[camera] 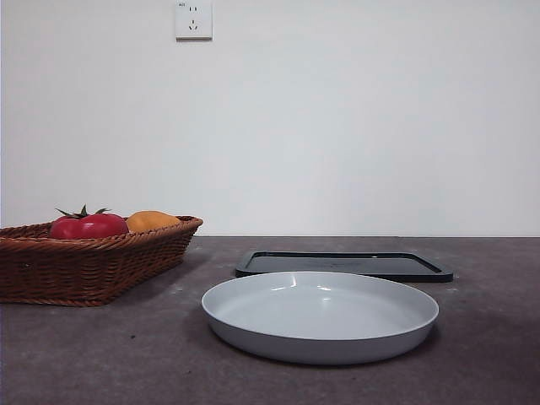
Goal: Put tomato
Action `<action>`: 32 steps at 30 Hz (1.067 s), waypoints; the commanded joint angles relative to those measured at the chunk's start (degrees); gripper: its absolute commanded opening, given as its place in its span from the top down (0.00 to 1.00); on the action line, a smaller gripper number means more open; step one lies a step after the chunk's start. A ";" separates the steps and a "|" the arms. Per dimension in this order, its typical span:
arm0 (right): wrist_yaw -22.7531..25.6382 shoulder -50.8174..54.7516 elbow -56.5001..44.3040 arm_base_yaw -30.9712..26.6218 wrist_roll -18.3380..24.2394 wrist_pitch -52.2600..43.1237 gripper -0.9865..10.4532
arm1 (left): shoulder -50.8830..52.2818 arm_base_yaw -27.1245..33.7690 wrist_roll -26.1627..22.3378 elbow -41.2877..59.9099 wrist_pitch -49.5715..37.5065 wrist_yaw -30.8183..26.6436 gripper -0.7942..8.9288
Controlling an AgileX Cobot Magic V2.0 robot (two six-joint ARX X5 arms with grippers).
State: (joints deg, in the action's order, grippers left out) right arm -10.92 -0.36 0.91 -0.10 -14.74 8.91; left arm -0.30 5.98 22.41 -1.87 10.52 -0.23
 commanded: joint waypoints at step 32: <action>-20.09 -32.46 50.25 0.92 7.48 36.57 0.91 | -29.31 -6.14 -6.95 -43.06 27.71 29.05 0.91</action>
State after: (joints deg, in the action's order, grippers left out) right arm -30.00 -31.86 49.47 0.43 -10.24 44.75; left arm -29.02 0.62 17.58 -43.53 38.04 27.90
